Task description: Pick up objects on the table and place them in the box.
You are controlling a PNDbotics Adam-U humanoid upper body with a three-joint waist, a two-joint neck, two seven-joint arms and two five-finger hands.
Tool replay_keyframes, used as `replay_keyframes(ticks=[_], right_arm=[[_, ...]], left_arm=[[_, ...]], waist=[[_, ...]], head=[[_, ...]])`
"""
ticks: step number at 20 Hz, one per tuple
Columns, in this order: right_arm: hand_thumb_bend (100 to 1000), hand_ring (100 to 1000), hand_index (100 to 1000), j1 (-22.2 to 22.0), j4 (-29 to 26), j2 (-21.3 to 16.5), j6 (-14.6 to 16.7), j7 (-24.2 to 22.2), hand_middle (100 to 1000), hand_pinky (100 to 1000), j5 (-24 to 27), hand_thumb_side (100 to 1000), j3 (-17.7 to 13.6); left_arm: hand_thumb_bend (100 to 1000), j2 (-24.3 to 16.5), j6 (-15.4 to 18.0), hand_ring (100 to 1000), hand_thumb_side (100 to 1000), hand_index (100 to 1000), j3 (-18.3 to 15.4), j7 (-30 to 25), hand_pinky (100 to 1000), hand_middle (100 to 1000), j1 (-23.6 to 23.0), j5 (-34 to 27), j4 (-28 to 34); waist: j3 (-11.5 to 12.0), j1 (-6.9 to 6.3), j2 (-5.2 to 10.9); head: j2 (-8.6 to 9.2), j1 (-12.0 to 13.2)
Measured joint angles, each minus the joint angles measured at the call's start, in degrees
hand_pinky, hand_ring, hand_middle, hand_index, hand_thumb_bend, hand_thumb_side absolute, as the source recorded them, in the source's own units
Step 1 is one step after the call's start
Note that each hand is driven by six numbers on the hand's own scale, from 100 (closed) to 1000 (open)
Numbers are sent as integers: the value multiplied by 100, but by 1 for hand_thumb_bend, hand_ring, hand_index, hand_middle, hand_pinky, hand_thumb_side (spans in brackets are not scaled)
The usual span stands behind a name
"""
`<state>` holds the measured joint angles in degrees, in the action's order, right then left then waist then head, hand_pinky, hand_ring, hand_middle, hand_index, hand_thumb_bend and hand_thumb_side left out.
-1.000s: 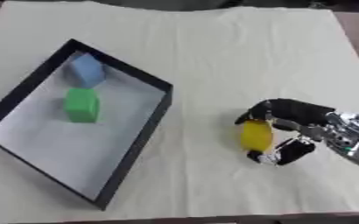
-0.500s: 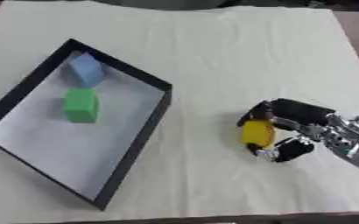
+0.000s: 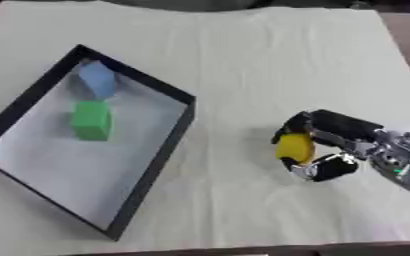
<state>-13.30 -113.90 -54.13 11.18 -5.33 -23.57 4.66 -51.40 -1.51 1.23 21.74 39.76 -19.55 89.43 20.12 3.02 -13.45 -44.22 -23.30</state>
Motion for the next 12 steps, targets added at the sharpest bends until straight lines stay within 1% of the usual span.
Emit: replay_keyframes(ticks=[1,2,3,4,6,7,9,11,12], right_arm=[[100,537,707,93,0,-71,93,132,469,761,104,190,-64],[100,530,696,225,0,-174,191,276,463,762,245,157,-141],[100,529,696,422,0,-301,281,426,462,762,430,149,-225],[100,521,692,670,0,-447,352,562,457,762,658,120,-317],[100,522,686,1320,0,-742,411,709,456,758,1202,110,-453],[100,526,685,1688,0,-876,397,703,458,756,1496,118,-487],[100,537,682,2382,0,-1100,272,564,464,746,2001,143,-502],[122,550,680,2937,-1,-1254,75,361,469,738,2277,180,-475],[137,557,681,3163,-1,-1289,-30,259,473,736,2327,202,-424]], left_arm=[[100,0,0,657,636,809,0,0,907,807,0,0,0],[100,0,0,658,632,809,0,0,907,808,0,0,0],[100,0,0,658,631,809,1,-1,906,808,0,0,0],[100,0,0,660,626,810,2,-3,906,809,1,0,0],[100,1,4,662,618,810,18,-24,906,810,21,0,0],[102,9,5,662,615,810,41,-43,905,810,56,0,0],[109,37,4,664,603,811,73,-79,903,809,153,0,5],[117,51,6,668,584,811,101,-119,901,809,275,0,28],[122,53,7,669,575,812,124,-145,900,809,343,5,39]], waist=[[-10,0,0],[-24,0,0],[-42,0,4],[-55,0,7],[-54,0,19],[-44,0,63],[2,0,188],[45,7,239],[65,15,250]], head=[[0,2],[0,5],[0,10],[0,16],[0,-3],[0,-20],[0,-69],[0,-121],[0,-150]])
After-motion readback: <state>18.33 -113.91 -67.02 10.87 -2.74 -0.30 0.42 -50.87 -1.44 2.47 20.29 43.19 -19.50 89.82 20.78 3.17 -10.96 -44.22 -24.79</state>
